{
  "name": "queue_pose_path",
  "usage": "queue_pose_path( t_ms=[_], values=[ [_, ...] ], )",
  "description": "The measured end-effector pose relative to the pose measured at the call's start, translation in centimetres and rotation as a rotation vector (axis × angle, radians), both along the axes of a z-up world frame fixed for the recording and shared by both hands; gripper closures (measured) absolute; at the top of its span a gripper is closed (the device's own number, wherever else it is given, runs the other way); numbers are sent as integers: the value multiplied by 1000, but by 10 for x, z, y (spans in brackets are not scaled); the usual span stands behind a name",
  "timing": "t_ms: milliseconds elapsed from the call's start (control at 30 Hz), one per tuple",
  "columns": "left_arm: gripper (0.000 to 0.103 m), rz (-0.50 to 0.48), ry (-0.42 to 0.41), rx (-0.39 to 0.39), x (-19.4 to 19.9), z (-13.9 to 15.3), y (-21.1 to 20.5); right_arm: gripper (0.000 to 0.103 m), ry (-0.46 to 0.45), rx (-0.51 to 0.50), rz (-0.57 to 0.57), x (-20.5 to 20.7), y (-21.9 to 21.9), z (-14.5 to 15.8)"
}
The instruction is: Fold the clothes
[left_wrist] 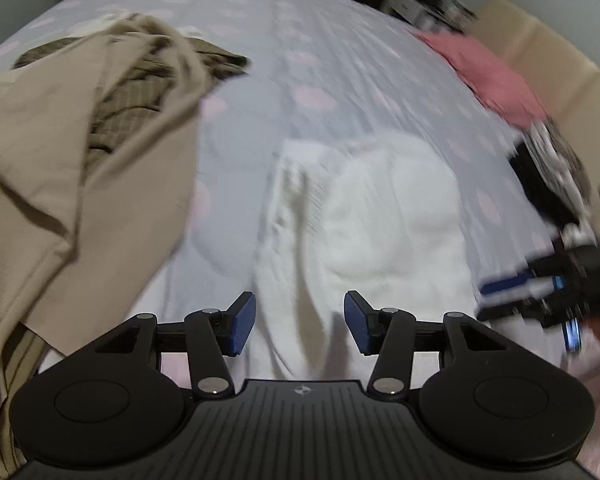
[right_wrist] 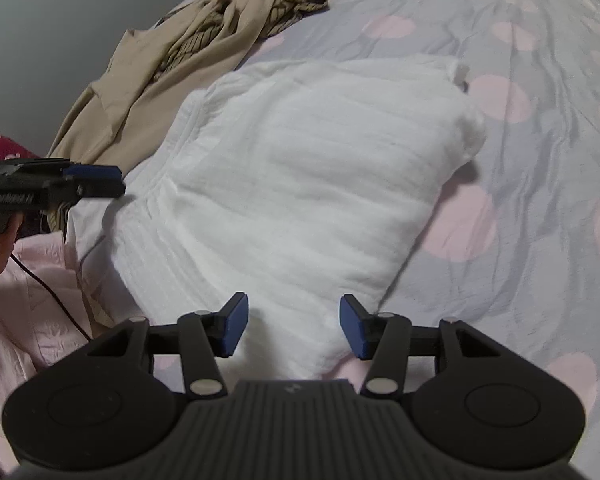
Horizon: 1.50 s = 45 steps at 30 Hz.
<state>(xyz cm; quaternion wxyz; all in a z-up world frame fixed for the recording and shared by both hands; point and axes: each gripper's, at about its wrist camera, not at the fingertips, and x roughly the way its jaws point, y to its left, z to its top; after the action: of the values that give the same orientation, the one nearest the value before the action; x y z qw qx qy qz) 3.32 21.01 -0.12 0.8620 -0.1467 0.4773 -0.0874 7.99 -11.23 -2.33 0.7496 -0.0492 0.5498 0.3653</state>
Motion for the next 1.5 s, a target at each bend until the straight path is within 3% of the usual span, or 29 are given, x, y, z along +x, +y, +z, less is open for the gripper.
queue_pose_path(
  t_ms=[167, 233, 267, 500, 700, 900, 1067, 1200, 1300, 1400, 1500],
  values=[
    [57, 66, 30, -107, 20, -12, 10, 48, -18, -1, -38, 6, -3, 1],
    [55, 72, 42, -155, 26, -16, 8, 35, -9, 18, -91, 13, -11, -2],
    [53, 67, 43, -168, 27, -17, 6, 35, -2, 32, -119, 17, -15, -4],
    [47, 21, 68, -42, 39, -33, -14, 35, 49, 75, -217, 37, -32, -25],
    [43, 26, 129, -70, 49, -58, -11, 35, 116, 147, -268, 51, -37, -46],
    [41, 2, 123, -72, 57, -71, -14, 34, 143, 160, -283, 60, -28, -61],
    [48, -20, 106, -69, 61, -71, -17, 34, 146, 197, -277, 67, -22, -63],
    [63, -52, 95, -67, 62, -70, -23, 56, 136, 193, -256, 70, -16, -62],
    [64, -54, 95, -63, 62, -67, -23, 55, 160, 189, -254, 72, -16, -59],
    [58, -29, 92, -53, 63, -59, -19, 40, 201, 205, -276, 78, -27, -50],
    [58, -8, 44, -25, 62, -41, -16, 38, 181, 246, -294, 86, -42, -33]
  ],
)
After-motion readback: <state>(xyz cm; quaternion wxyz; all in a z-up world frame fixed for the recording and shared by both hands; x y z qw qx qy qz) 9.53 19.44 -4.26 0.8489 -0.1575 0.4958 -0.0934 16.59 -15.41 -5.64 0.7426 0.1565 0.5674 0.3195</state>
